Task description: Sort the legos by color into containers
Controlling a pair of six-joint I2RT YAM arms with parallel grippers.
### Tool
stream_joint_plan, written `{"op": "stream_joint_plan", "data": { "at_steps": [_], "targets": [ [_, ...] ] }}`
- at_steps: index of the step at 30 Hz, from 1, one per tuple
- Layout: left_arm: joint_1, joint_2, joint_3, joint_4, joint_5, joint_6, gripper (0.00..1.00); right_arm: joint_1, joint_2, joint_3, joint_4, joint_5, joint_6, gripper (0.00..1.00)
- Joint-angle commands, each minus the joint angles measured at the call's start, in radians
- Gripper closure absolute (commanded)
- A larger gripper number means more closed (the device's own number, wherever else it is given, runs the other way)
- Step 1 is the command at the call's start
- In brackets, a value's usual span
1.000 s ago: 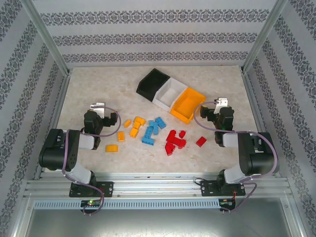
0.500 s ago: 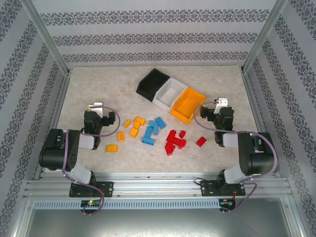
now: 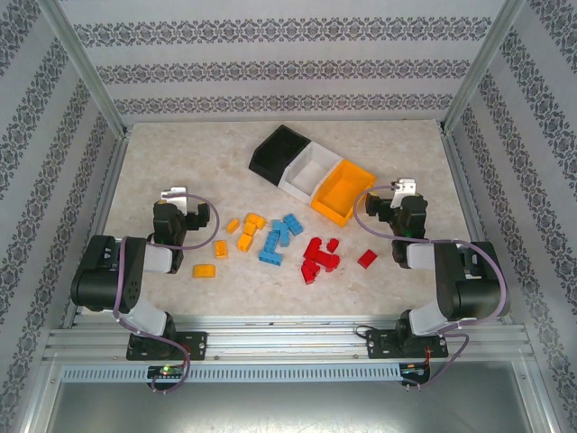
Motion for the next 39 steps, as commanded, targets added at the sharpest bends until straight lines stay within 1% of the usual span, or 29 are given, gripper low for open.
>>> {"op": "stream_joint_plan", "data": {
  "at_steps": [1,3,5,8,9,11,12,13,14,16,17,19,20,23,24,27,31,33,36,39],
  "targets": [
    [0.007,-0.029,0.005,0.005,-0.031,-0.023,0.00,-0.002,-0.027,0.019,-0.031,0.018,0.000,0.02],
    [0.007,-0.070,0.023,-0.061,-0.040,-0.024,0.00,0.001,-0.071,0.062,-0.154,0.074,0.019,0.02],
    [0.008,-0.126,0.056,-0.169,-0.048,-0.026,0.00,-0.001,-0.118,0.124,-0.303,0.127,0.035,0.02],
    [0.007,-0.205,0.123,-0.337,-0.083,-0.044,0.00,-0.007,-0.180,0.188,-0.420,0.158,0.086,0.02],
    [0.007,-0.225,0.153,-0.402,-0.113,-0.078,0.00,-0.011,-0.196,0.207,-0.446,0.183,0.134,0.02],
    [0.008,-0.258,0.250,-0.591,-0.211,-0.183,0.00,-0.042,-0.231,0.279,-0.599,0.249,0.310,0.02],
    [0.008,-0.262,0.299,-0.681,-0.238,-0.216,0.00,-0.065,-0.240,0.321,-0.681,0.243,0.371,0.02],
    [0.007,-0.264,0.353,-0.769,-0.241,-0.222,0.00,-0.093,-0.242,0.371,-0.778,0.228,0.439,0.02],
    [0.007,-0.262,0.400,-0.840,-0.219,-0.207,0.00,-0.121,-0.237,0.421,-0.865,0.200,0.494,0.02],
    [0.006,-0.251,0.475,-0.938,-0.178,-0.193,0.00,-0.160,-0.213,0.508,-0.994,0.106,0.550,0.02],
    [0.006,-0.246,0.510,-0.983,-0.172,-0.205,0.00,-0.169,-0.199,0.555,-1.049,0.060,0.551,0.02],
    [0.006,-0.240,0.574,-1.065,-0.180,-0.281,0.00,-0.170,-0.176,0.626,-1.131,-0.015,0.543,0.02],
    [0.006,-0.238,0.605,-1.107,-0.163,-0.306,0.00,-0.169,-0.165,0.657,-1.169,-0.058,0.539,0.02],
    [0.007,-0.228,0.684,-1.210,-0.069,-0.361,0.00,-0.164,-0.133,0.727,-1.278,-0.164,0.521,0.02],
    [0.006,-0.220,0.710,-1.249,-0.038,-0.393,0.00,-0.163,-0.121,0.743,-1.308,-0.221,0.506,0.02],
    [0.003,-0.182,0.783,-1.358,0.047,-0.446,0.00,-0.141,-0.082,0.788,-1.431,-0.290,0.486,0.02],
    [-0.027,-0.142,0.823,-1.418,0.147,-0.467,0.00,-0.088,-0.031,0.829,-1.591,-0.315,0.447,0.02],
    [-0.059,-0.128,0.832,-1.433,0.178,-0.469,0.00,-0.049,-0.008,0.846,-1.683,-0.272,0.435,0.02],
    [-0.123,-0.103,0.853,-1.473,0.187,-0.464,0.00,-0.009,0.015,0.836,-1.791,-0.255,0.436,0.03],
    [-0.197,-0.068,0.871,-1.509,0.185,-0.456,0.00,0.016,-0.014,0.756,-1.818,-0.240,0.483,0.06]
  ]
}}
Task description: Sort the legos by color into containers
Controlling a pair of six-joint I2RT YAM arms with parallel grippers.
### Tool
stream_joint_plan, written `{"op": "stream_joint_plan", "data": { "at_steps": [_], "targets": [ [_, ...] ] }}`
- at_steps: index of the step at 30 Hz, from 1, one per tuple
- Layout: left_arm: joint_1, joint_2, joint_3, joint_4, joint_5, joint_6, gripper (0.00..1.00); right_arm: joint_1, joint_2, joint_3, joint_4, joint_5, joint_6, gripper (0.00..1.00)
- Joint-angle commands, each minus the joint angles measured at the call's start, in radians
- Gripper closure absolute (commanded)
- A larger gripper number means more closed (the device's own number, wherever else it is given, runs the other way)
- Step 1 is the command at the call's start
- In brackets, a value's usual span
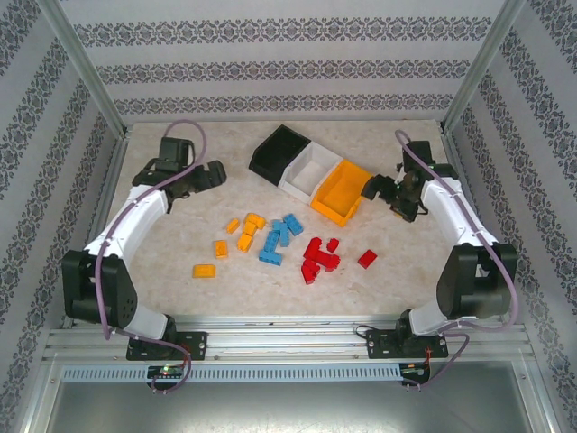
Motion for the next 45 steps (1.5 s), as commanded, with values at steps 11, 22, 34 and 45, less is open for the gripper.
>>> {"op": "stream_joint_plan", "data": {
  "at_steps": [11,22,34,45],
  "targets": [
    [-0.254,0.119,-0.012,-0.036,0.051,-0.105,0.00,0.097,-0.087,-0.302,-0.074,0.012,0.194,0.18],
    [-0.255,0.124,-0.013,-0.030,0.040,-0.134,0.00,0.145,0.010,-0.361,0.045,0.001,0.320,0.27],
    [-0.251,0.130,0.003,-0.051,0.028,-0.094,0.00,0.182,0.093,-0.340,0.058,0.077,0.336,0.42],
    [-0.238,0.170,0.042,-0.064,0.056,-0.067,0.00,0.182,0.106,-0.325,0.062,0.099,0.322,0.62]
  ]
}}
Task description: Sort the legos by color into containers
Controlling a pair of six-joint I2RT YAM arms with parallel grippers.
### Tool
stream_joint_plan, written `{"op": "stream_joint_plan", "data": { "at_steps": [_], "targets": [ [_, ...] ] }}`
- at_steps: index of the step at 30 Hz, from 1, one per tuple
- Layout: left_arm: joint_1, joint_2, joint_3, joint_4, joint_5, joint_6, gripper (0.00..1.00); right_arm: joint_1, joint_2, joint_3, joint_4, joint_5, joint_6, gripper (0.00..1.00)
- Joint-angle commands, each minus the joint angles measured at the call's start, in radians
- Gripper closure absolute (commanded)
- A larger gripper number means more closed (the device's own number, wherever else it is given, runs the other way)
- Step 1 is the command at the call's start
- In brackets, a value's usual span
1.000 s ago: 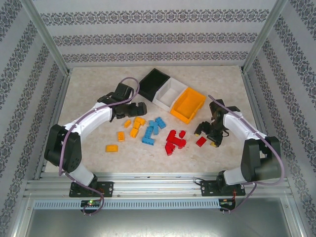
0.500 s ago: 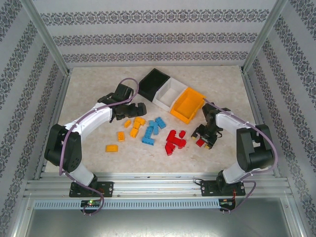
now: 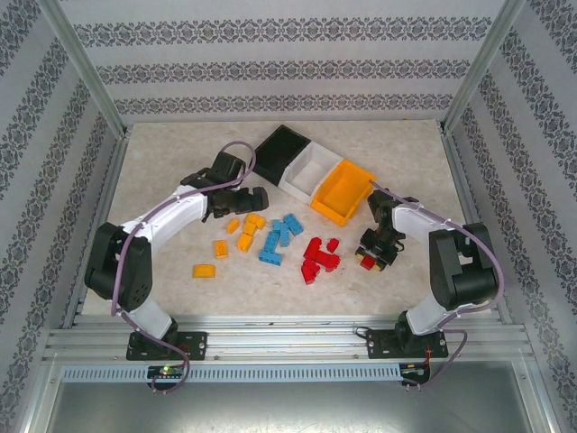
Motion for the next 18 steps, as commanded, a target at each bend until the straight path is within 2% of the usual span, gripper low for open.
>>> {"op": "stream_joint_plan", "data": {
  "at_steps": [1,11,18],
  "targets": [
    [0.015,0.014,0.036,-0.029,0.013,0.033,0.00,0.010,0.015,0.029,0.007,0.026,-0.017,0.64],
    [0.039,0.029,0.054,-0.028,0.047,0.031,0.00,0.004,-0.076,0.071,-0.063,0.069,-0.057,0.65],
    [0.046,0.013,0.044,-0.026,0.052,0.028,0.00,-0.038,-0.169,0.215,-0.133,0.075,-0.105,0.65]
  ]
}}
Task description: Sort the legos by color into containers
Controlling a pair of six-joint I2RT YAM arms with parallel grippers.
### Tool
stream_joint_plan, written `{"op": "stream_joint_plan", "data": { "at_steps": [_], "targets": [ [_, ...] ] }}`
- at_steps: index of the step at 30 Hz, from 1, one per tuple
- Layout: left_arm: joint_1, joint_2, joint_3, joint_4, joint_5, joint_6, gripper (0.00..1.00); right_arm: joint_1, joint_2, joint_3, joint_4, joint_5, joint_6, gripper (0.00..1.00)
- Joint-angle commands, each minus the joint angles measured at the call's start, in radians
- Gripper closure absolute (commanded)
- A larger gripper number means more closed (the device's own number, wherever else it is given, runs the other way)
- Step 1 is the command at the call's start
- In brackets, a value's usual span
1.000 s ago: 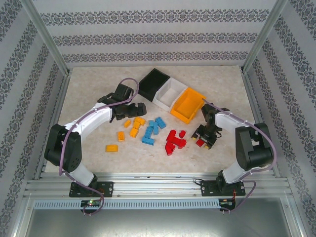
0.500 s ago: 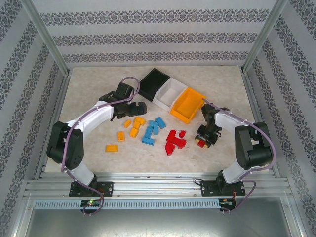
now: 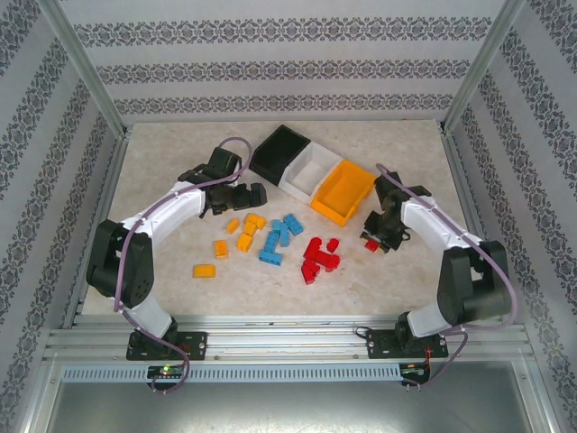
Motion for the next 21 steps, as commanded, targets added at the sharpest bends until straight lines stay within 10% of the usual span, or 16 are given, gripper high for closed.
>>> {"op": "stream_joint_plan", "data": {
  "at_steps": [1,21],
  "targets": [
    [0.014,-0.012,0.016,-0.024,0.010,0.011,0.00,-0.017,-0.050,0.103,-0.055,0.026,-0.043,0.65],
    [0.070,-0.115,-0.077,-0.017,0.025,0.002,0.00,0.032,0.471,0.688,-0.076,-0.068,-0.098,0.64]
  ]
}}
